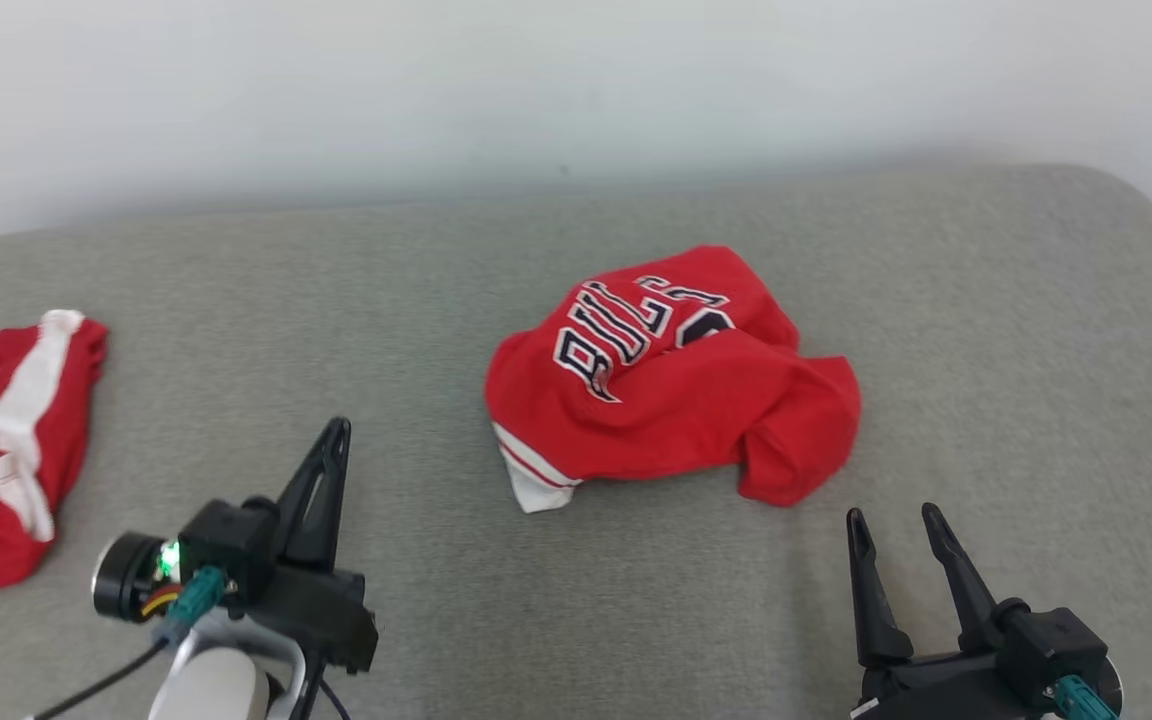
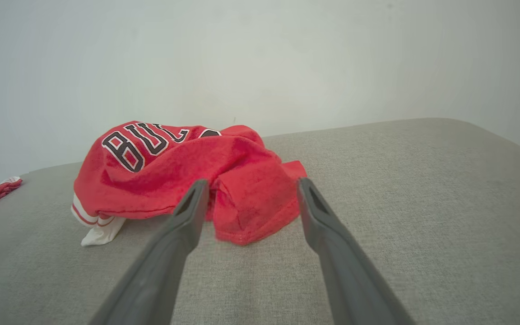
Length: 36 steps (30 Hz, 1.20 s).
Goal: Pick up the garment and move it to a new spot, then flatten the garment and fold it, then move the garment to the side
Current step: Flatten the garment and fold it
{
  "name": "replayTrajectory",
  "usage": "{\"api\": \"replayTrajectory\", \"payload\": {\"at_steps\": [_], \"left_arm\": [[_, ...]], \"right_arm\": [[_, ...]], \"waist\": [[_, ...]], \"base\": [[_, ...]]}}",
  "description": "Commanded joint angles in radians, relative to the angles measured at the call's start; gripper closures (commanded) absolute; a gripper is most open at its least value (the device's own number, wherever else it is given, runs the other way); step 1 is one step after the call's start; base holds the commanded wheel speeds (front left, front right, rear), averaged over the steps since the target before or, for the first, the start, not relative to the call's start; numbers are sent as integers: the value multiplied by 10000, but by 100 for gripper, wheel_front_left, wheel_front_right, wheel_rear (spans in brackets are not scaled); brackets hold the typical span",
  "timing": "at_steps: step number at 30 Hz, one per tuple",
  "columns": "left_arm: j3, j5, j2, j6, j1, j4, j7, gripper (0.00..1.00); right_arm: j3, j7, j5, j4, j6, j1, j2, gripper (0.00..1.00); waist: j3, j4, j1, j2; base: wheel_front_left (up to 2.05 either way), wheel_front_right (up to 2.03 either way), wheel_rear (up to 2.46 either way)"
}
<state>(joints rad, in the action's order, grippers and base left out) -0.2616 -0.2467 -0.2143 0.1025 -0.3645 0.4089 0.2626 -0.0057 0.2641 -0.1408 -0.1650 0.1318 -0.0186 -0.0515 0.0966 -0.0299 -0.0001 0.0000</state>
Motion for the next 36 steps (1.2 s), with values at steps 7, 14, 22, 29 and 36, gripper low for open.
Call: {"api": "replayTrajectory", "payload": {"at_steps": [7,14,22,29,36], "left_arm": [[90,-101,116,-57,670,-304,33,100],[221,-69,169,-123,812,-452,33,100],[511,254,330,-413,1144,-967,33,0],[511,438,512,-312,1797,-1247,33,0],[-168,541,970,-72,1476,-566,34,0]], "right_arm": [[-18,5,-37,-8,-22,121,24,0],[-67,5,17,-3,-22,118,26,0],[-124,5,17,-50,-22,199,26,0],[-140,5,59,-33,-22,252,26,0],[-57,5,109,22,-22,108,26,0]], "waist": [[-473,637,1,0],[-471,516,1,0],[-621,437,1,0],[-776,232,1,0],[-493,-369,1,0]], "base": [[0,0,0],[0,0,0],[0,0,0],[0,0,0],[0,0,0]]}}
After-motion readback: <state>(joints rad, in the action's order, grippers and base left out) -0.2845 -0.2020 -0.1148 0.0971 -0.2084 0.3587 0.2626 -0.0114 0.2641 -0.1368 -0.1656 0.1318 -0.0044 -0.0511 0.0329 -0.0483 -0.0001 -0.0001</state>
